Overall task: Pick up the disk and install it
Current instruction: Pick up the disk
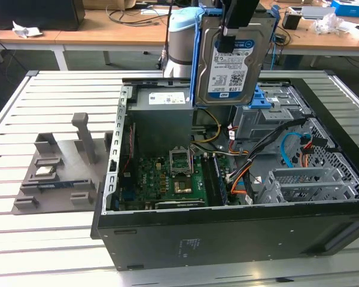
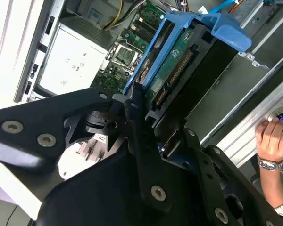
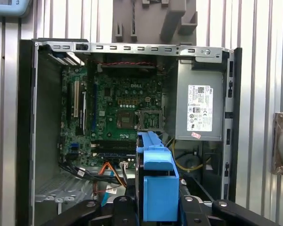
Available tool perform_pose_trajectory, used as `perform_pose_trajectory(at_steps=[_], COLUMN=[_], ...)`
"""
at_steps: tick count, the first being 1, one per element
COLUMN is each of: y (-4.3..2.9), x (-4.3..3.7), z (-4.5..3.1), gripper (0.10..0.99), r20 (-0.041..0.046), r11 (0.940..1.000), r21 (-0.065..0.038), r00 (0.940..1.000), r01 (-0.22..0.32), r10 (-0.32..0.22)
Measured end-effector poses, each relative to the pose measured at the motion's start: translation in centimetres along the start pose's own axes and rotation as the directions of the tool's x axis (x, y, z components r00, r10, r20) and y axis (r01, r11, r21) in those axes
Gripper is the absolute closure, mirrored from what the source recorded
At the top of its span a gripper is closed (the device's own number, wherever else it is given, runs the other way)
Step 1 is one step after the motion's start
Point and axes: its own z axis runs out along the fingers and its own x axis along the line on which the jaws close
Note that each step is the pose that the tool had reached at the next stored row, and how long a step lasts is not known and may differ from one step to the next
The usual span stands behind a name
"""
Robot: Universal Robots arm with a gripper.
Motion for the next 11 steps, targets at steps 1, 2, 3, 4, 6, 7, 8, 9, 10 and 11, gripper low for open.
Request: perform_pose_trajectory(at_steps=[1,2,3,4,6,7,8,9,10,11], y=[0.01,0.02,0.03,0.04,0.05,0.05,0.06,0.07,0.07,0.08], x=[0.40,0.63,0.84,1.24,1.69,1.91,2.12,2.36,2.57,2.87], z=[0.00,0.00,0.00,0.01,0.01,0.01,0.01,0.02,0.02,0.02], gripper=[0.718,0.718,0.718,0.718,0.718,0.718,0.718,0.718,0.718,0.718], r20=[-0.0001,0.0000,0.0000,0.0001,0.0000,0.0000,0.0000,0.0001,0.0000,0.0000], r11=[1.0000,1.0000,1.0000,1.0000,1.0000,1.0000,1.0000,1.0000,1.0000,1.0000], r21=[0.000,0.000,0.000,0.000,0.000,0.000,0.000,0.000,0.000,0.000], r00=[1.0000,1.0000,1.0000,1.0000,1.0000,1.0000,1.0000,1.0000,1.0000,1.0000], r01=[0.000,0.000,0.000,0.000,0.000,0.000,0.000,0.000,0.000,0.000], r10=[0.000,0.000,0.000,0.000,0.000,0.000,0.000,0.000,0.000,0.000])
